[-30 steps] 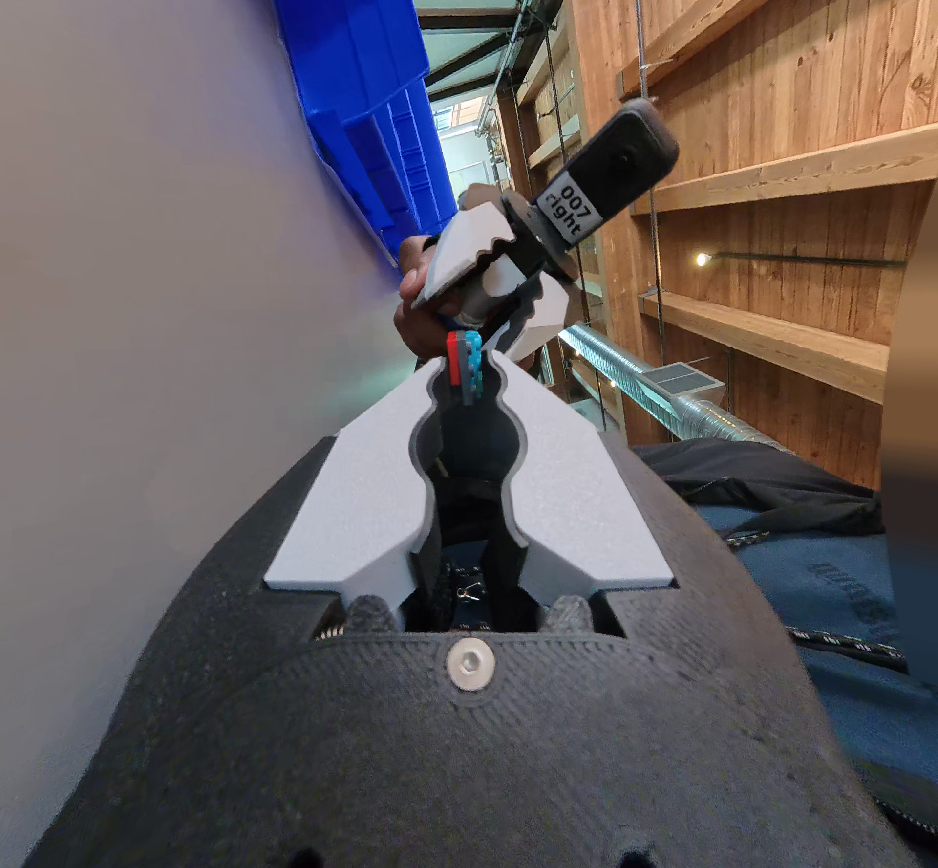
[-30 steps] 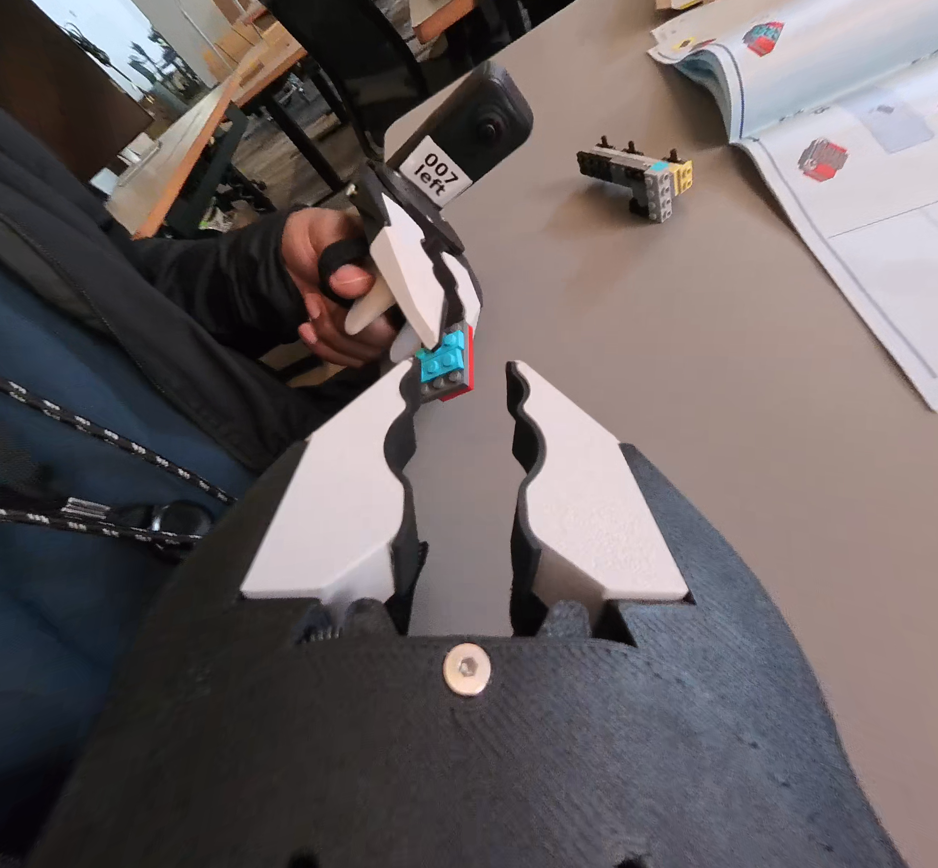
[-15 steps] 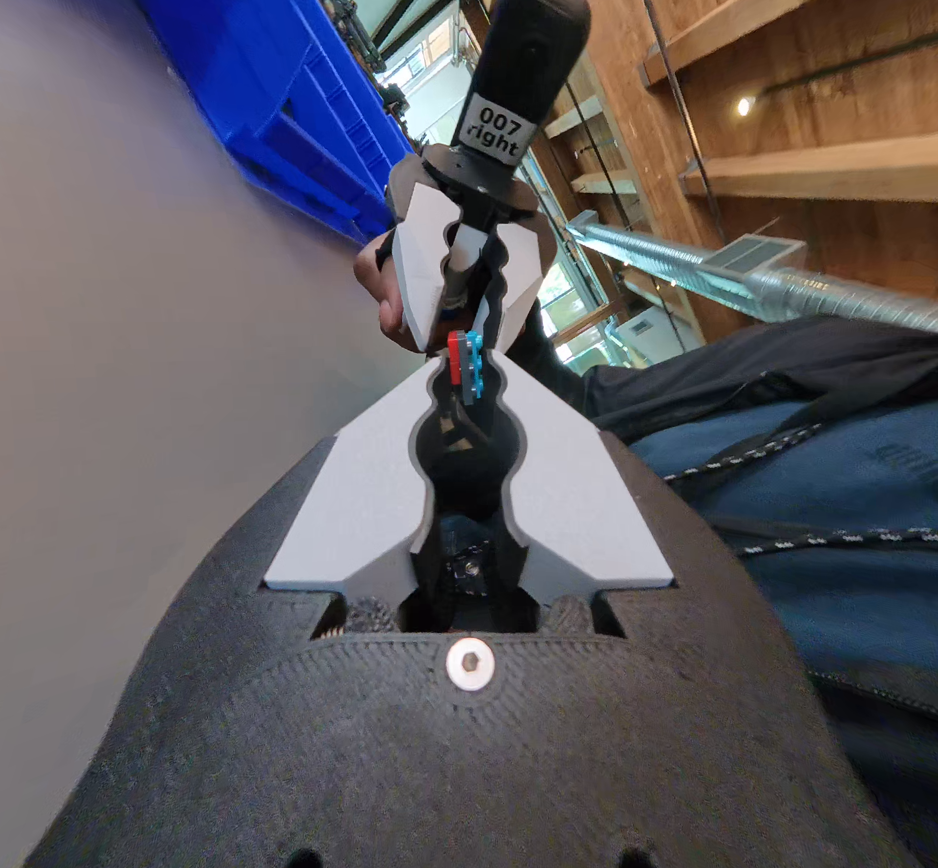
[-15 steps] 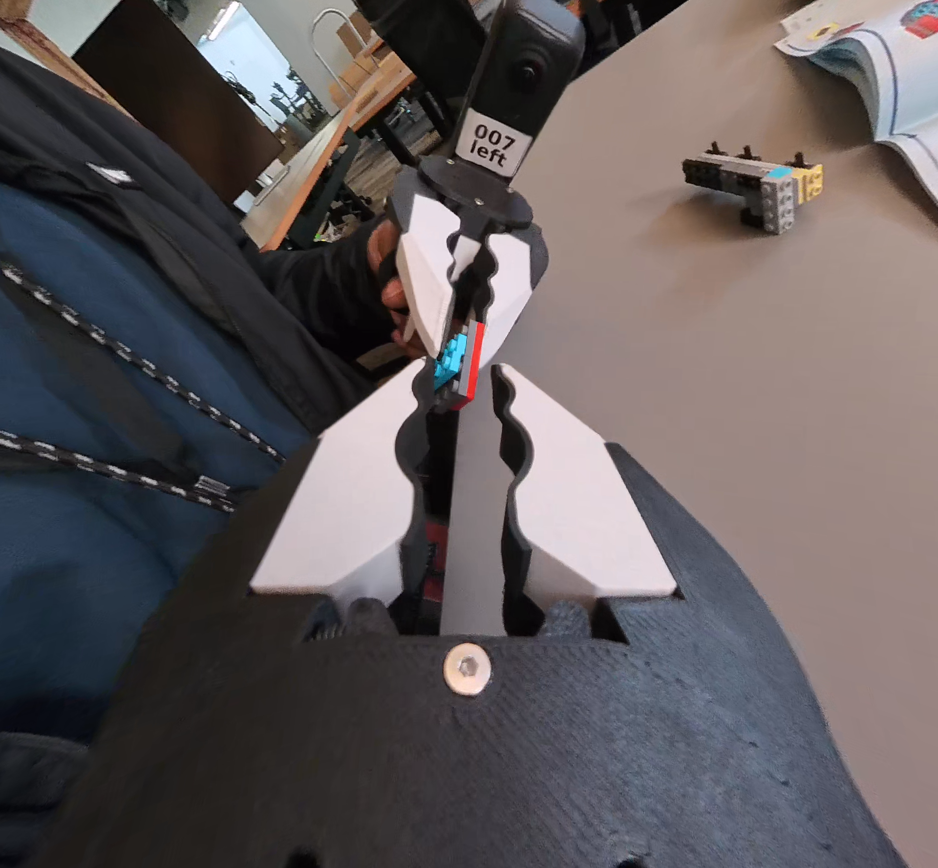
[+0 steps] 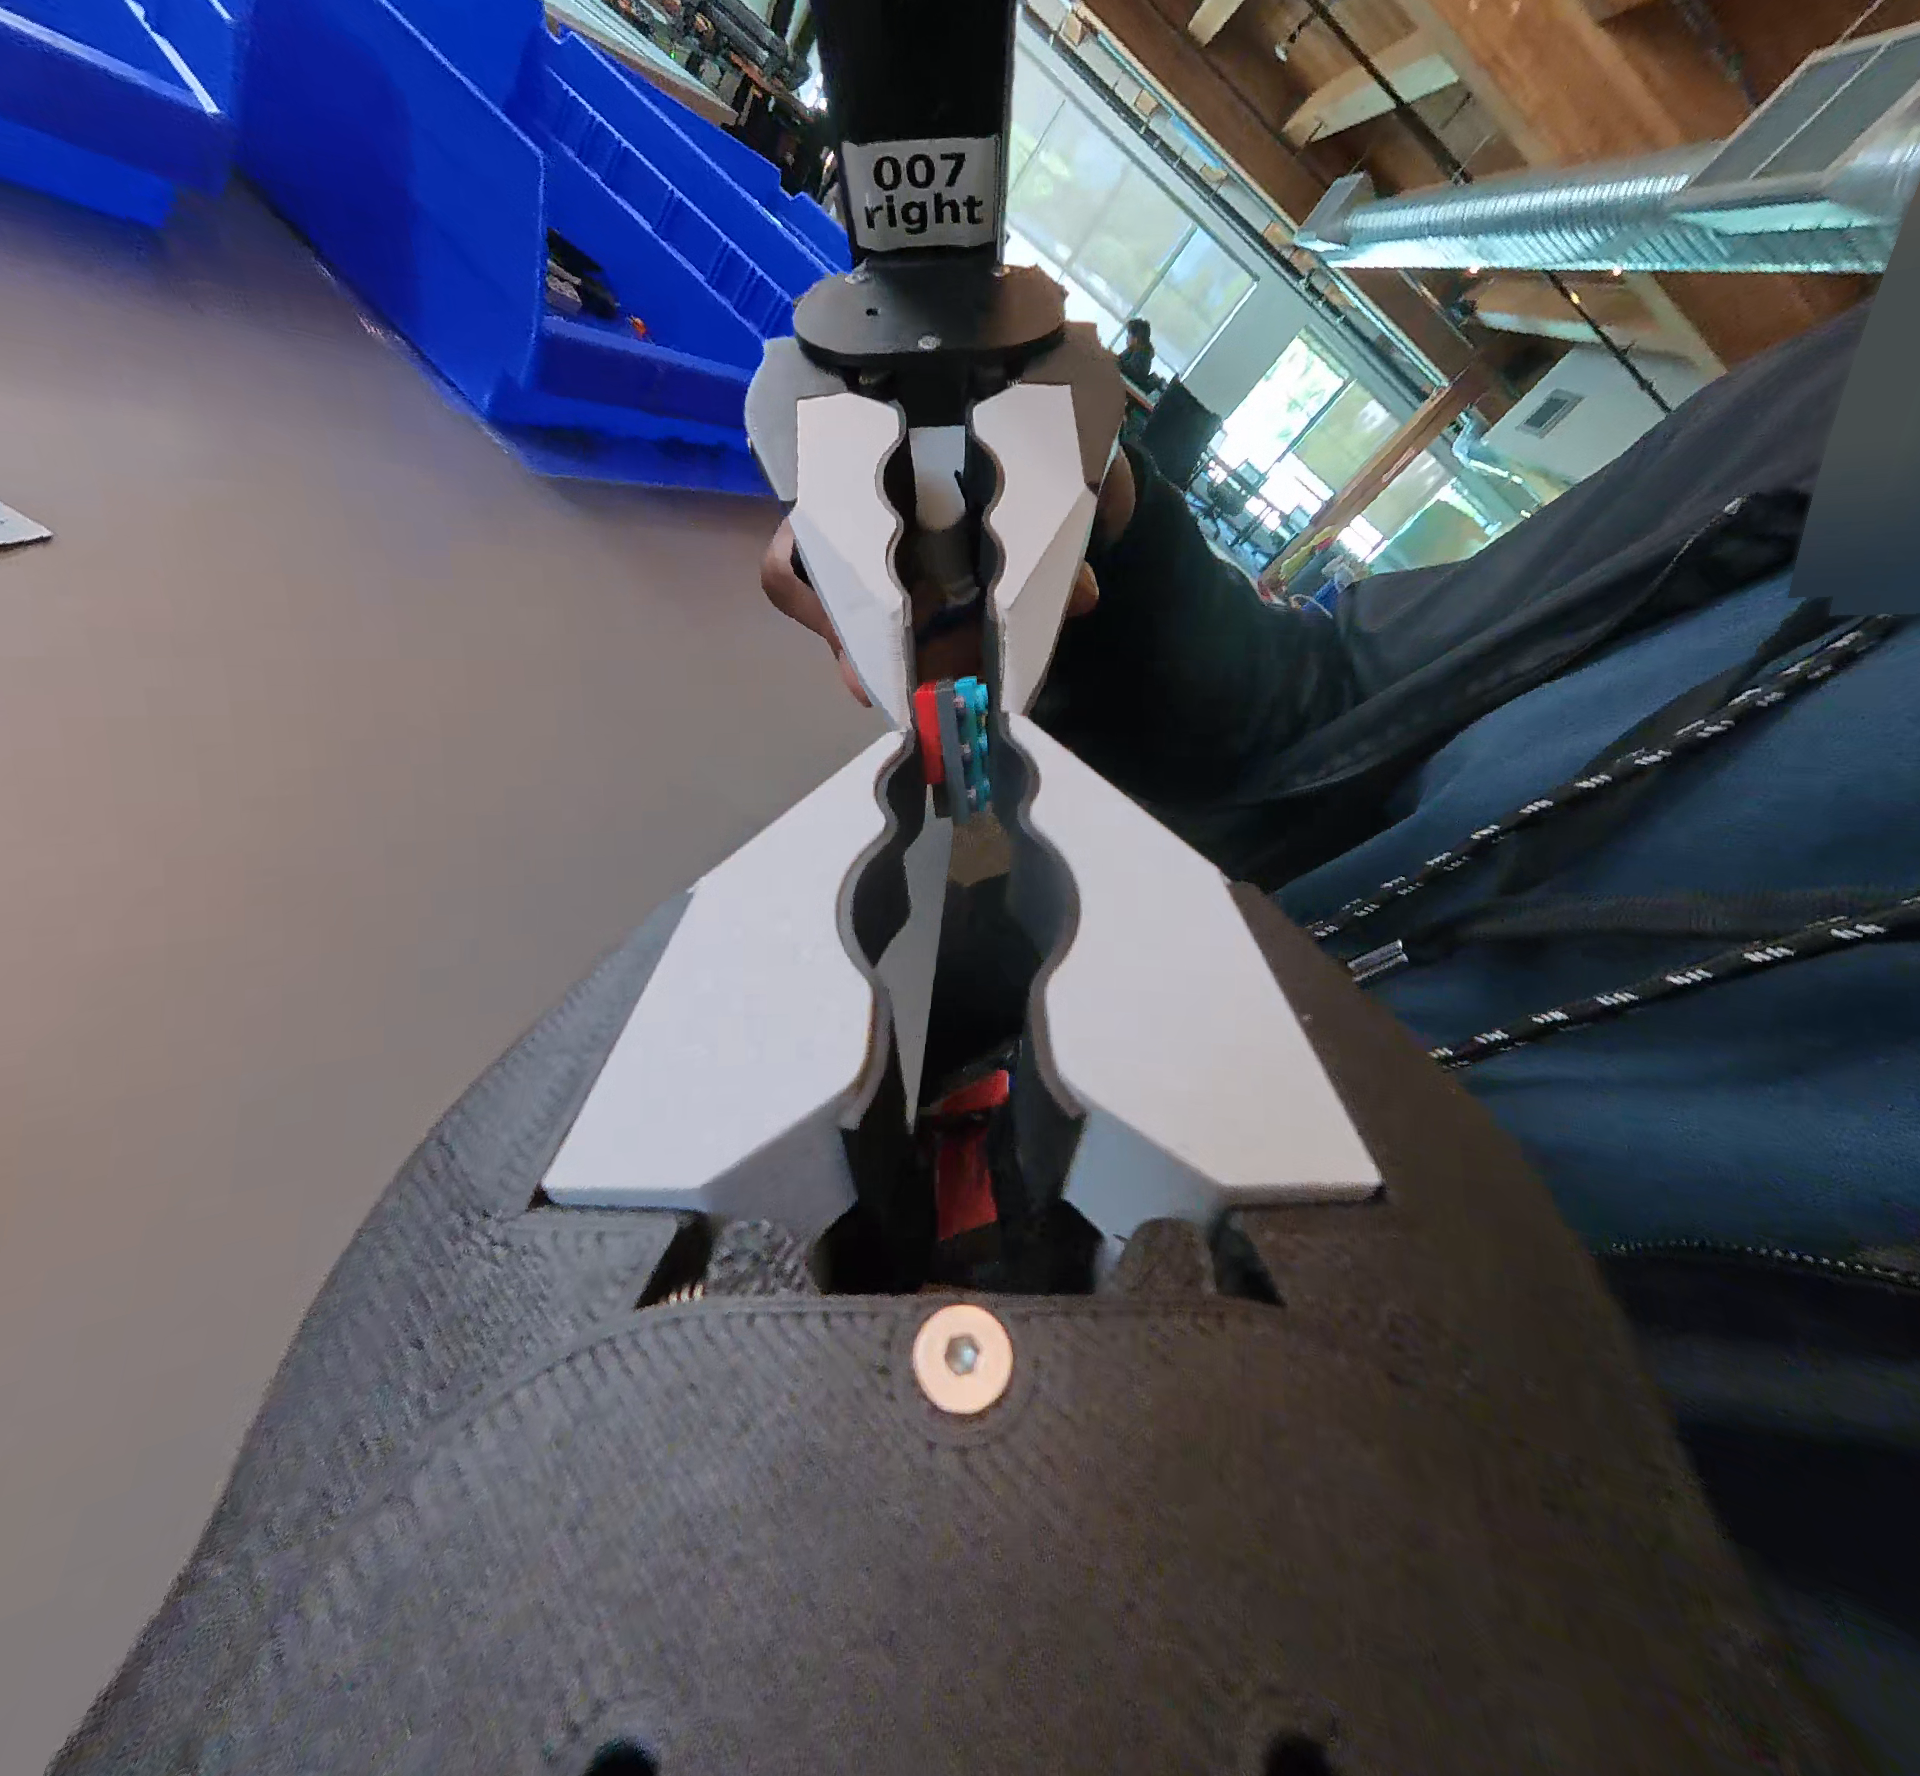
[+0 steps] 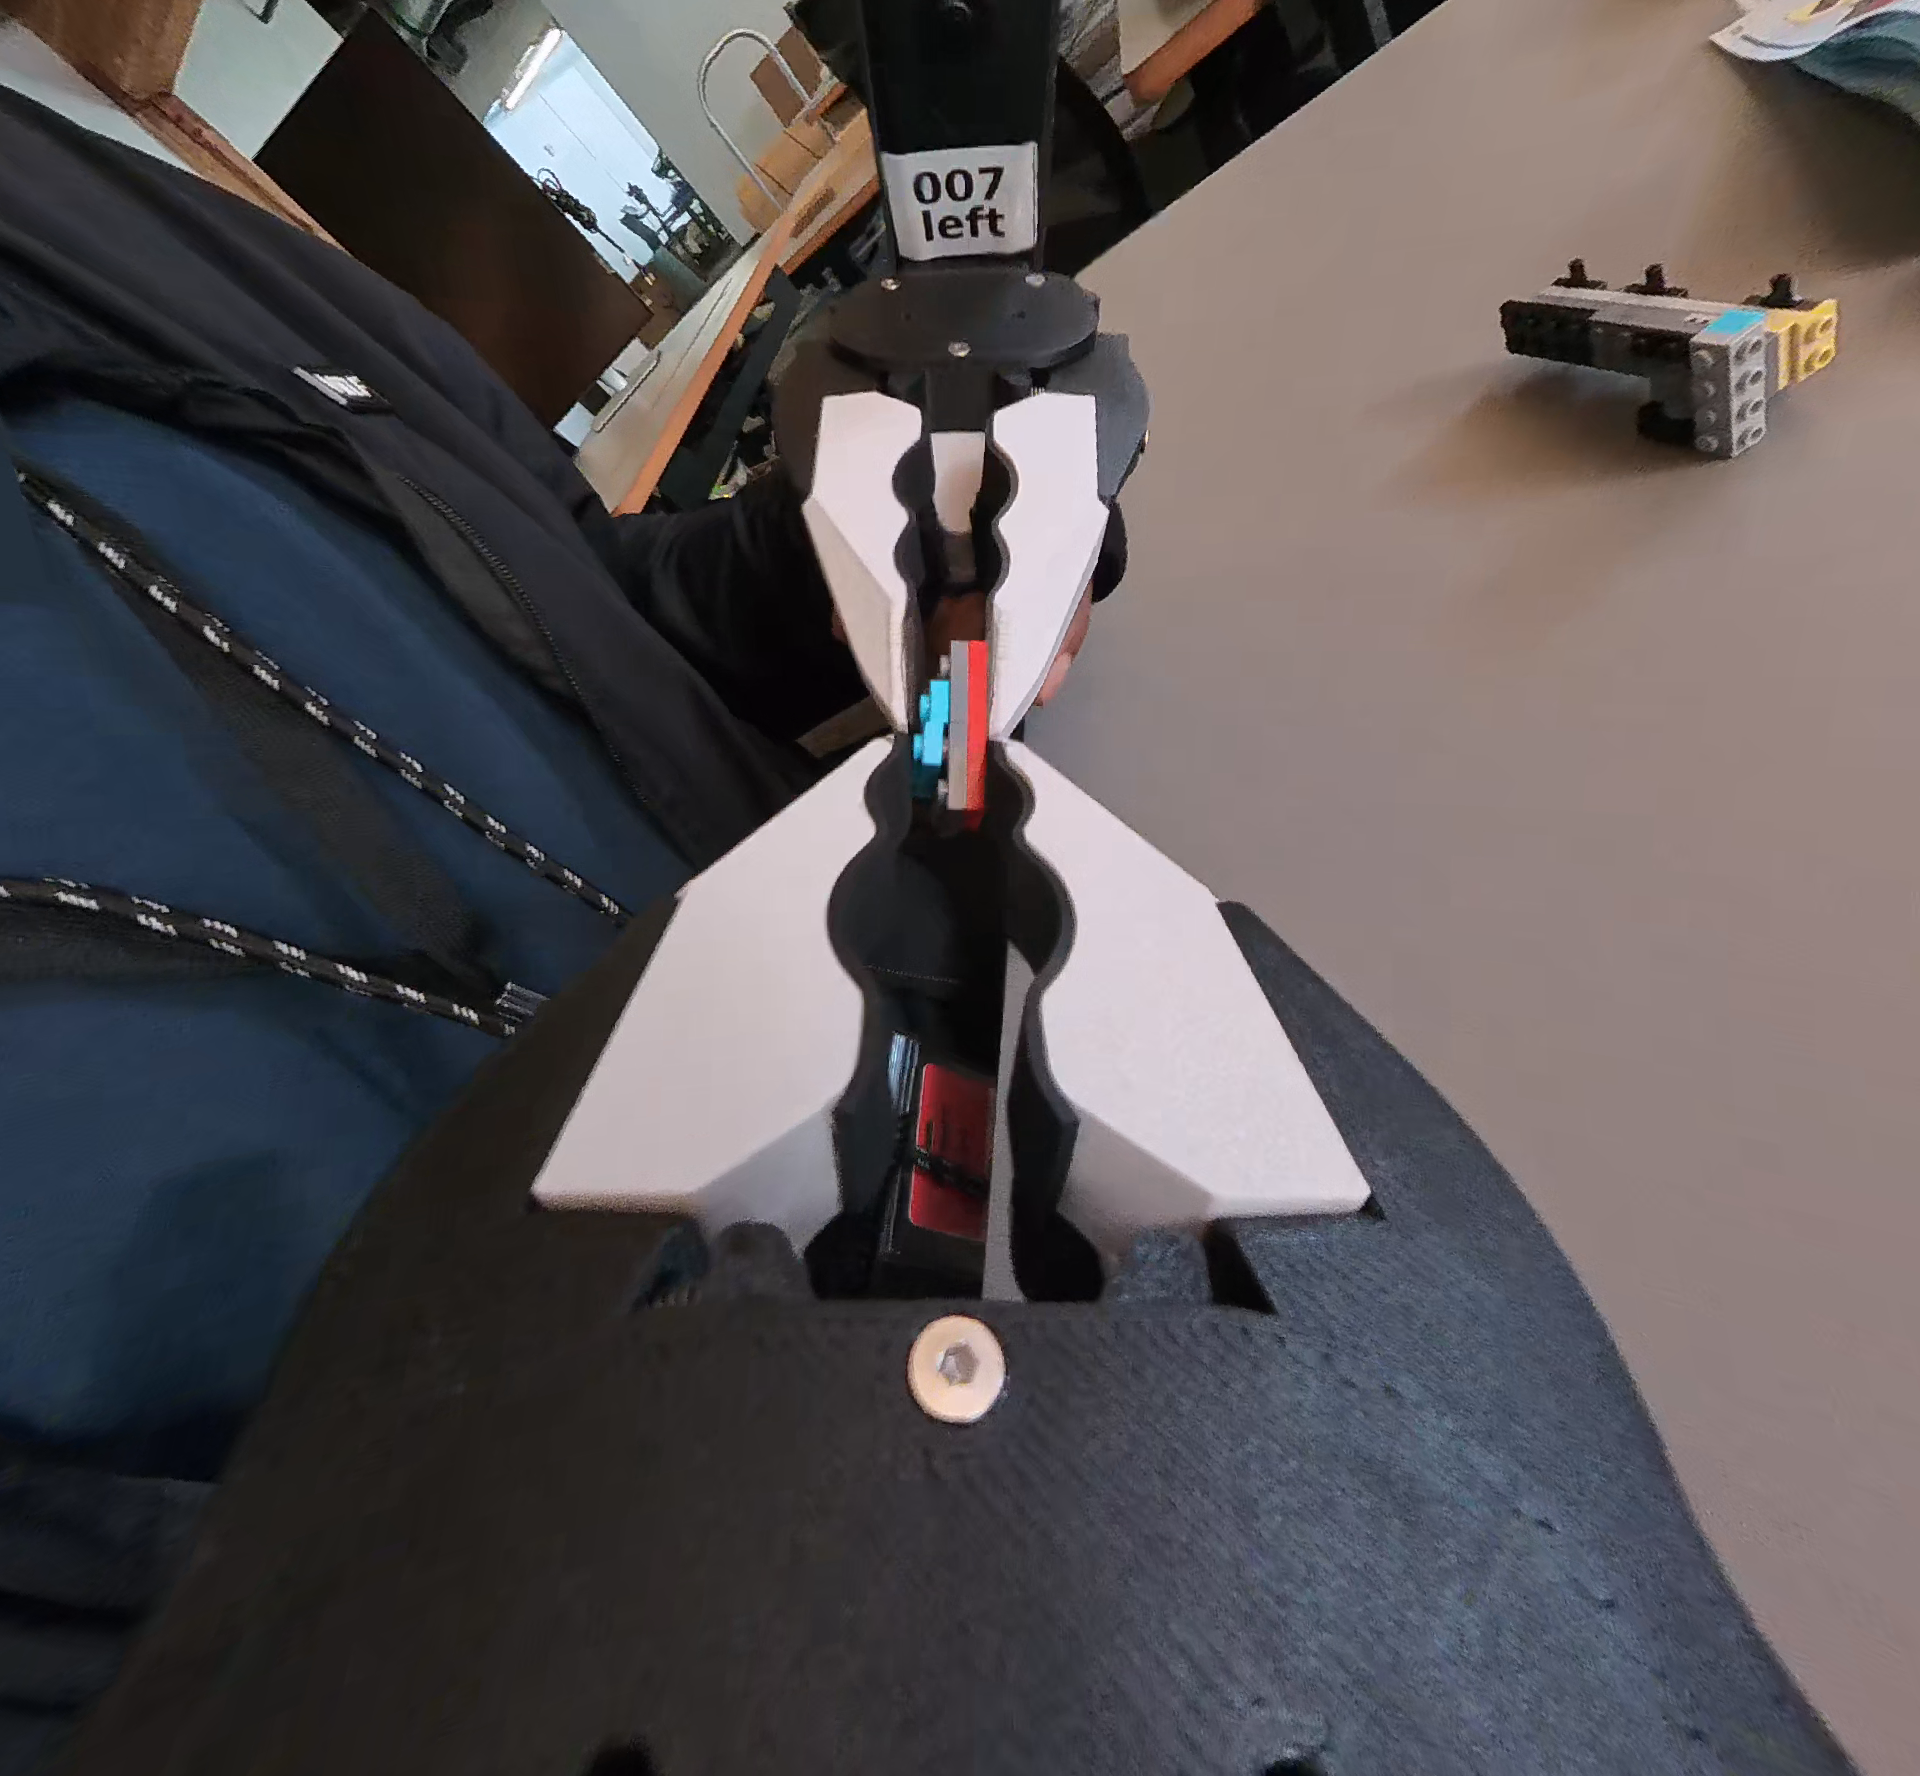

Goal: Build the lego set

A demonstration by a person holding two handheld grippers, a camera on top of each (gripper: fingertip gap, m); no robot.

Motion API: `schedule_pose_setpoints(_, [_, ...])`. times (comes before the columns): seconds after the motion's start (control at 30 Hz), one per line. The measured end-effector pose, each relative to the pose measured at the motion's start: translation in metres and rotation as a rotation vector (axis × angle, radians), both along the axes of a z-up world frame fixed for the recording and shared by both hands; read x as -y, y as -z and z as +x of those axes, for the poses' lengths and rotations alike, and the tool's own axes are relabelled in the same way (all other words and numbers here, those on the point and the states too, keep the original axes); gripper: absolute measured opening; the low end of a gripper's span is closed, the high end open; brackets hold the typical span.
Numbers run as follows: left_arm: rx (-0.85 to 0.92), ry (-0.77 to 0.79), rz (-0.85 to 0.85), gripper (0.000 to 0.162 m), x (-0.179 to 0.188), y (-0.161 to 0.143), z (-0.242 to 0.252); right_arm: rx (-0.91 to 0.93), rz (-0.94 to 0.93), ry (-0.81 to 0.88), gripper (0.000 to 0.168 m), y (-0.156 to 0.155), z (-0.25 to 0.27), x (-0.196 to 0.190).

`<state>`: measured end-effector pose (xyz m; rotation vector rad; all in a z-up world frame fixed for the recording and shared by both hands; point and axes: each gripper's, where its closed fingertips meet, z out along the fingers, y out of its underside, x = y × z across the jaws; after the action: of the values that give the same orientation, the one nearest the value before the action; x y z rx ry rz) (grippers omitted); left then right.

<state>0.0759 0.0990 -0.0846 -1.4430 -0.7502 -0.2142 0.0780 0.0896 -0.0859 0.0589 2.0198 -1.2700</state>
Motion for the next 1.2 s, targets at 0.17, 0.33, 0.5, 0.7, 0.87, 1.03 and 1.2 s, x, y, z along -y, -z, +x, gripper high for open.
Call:
schedule_pose_setpoints(0.17, [-0.006, 0.016, -0.007, 0.012, -0.001, 0.001, 0.002, -0.001, 0.006, -0.009, 0.012, 0.001, 0.002, -0.002])
schedule_pose_setpoints(0.33, [-0.002, 0.024, -0.008, 0.012, -0.003, 0.003, 0.003, -0.003, 0.012, -0.018, 0.012, 0.003, 0.003, -0.003])
schedule_pose_setpoints(0.5, [0.014, 0.021, 0.003, 0.012, -0.003, 0.003, 0.003, -0.002, 0.013, -0.014, 0.012, 0.004, 0.003, -0.003])
schedule_pose_setpoints(0.7, [0.047, -0.026, 0.049, 0.012, 0.001, 0.002, -0.004, 0.018, 0.0, 0.046, 0.013, 0.003, -0.006, 0.001])
schedule_pose_setpoints(0.87, [0.098, -0.137, 0.201, 0.012, 0.014, -0.008, -0.022, 0.055, -0.032, 0.16, 0.035, 0.0, -0.02, 0.005])
schedule_pose_setpoints(1.03, [0.092, -0.149, 0.209, 0.012, 0.013, -0.008, -0.024, 0.111, -0.056, 0.206, 0.029, -0.001, -0.022, 0.009])
schedule_pose_setpoints(1.2, [0.087, -0.137, 0.203, 0.012, 0.009, -0.01, -0.023, 0.107, -0.08, 0.2, 0.014, -0.005, -0.019, 0.011])
